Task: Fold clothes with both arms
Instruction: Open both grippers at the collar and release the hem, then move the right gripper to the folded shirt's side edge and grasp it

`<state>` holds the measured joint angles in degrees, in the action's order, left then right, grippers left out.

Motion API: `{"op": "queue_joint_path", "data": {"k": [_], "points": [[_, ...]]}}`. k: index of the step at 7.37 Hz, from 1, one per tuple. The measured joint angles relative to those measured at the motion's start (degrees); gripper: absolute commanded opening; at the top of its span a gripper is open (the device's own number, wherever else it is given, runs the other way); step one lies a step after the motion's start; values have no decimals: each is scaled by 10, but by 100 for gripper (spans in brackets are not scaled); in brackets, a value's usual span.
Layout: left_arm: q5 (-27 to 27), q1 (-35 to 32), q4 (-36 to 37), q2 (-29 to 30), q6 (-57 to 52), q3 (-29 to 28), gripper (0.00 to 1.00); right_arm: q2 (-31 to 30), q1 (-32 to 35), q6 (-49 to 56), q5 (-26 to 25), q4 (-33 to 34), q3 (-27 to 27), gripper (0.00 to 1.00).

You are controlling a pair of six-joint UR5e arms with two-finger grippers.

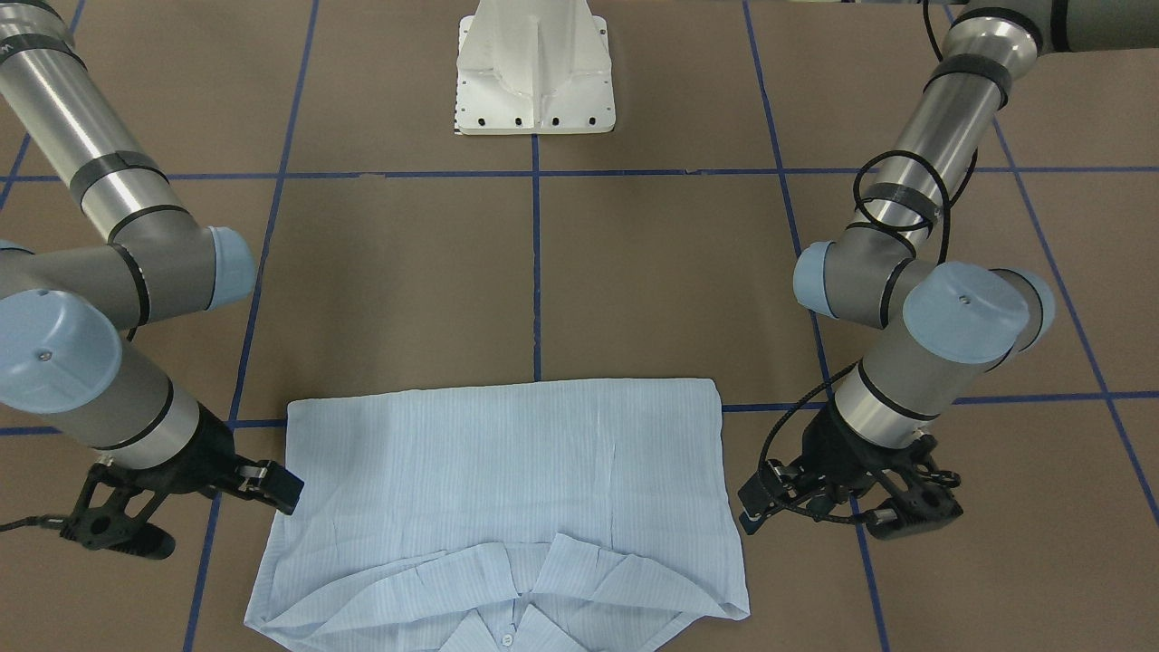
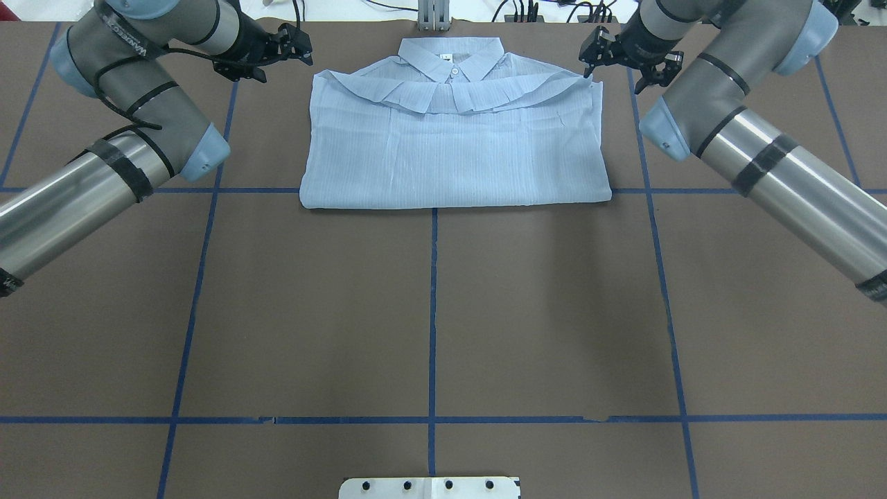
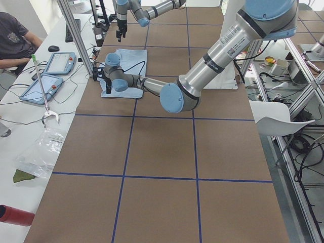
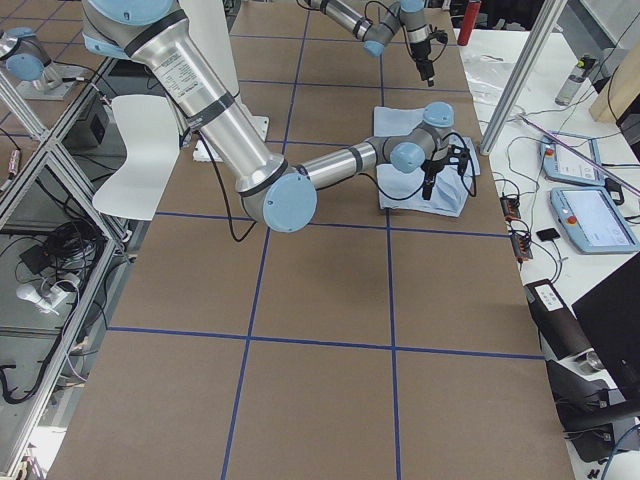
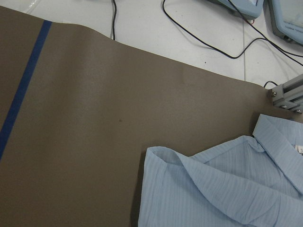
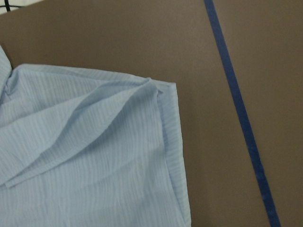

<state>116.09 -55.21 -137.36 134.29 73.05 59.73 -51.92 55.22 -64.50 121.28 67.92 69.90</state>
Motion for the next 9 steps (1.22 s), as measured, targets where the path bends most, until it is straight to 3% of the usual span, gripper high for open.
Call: {"op": "queue_joint_path", "data": {"k": [4,6,7,9], "points": [[0,3,-3,-5,18,8,99,-61,-41,1,-5,2,55,95],[0,5,-6,-9,22,9,99,-72,-56,1,-5,3,66,75],[0,5,-8,-13,22,10,99,-75,-60,1,-5,3,66,59],[0,6,-10,-18,23,16,99,-80,-65,3,-5,3,66,51]]}}
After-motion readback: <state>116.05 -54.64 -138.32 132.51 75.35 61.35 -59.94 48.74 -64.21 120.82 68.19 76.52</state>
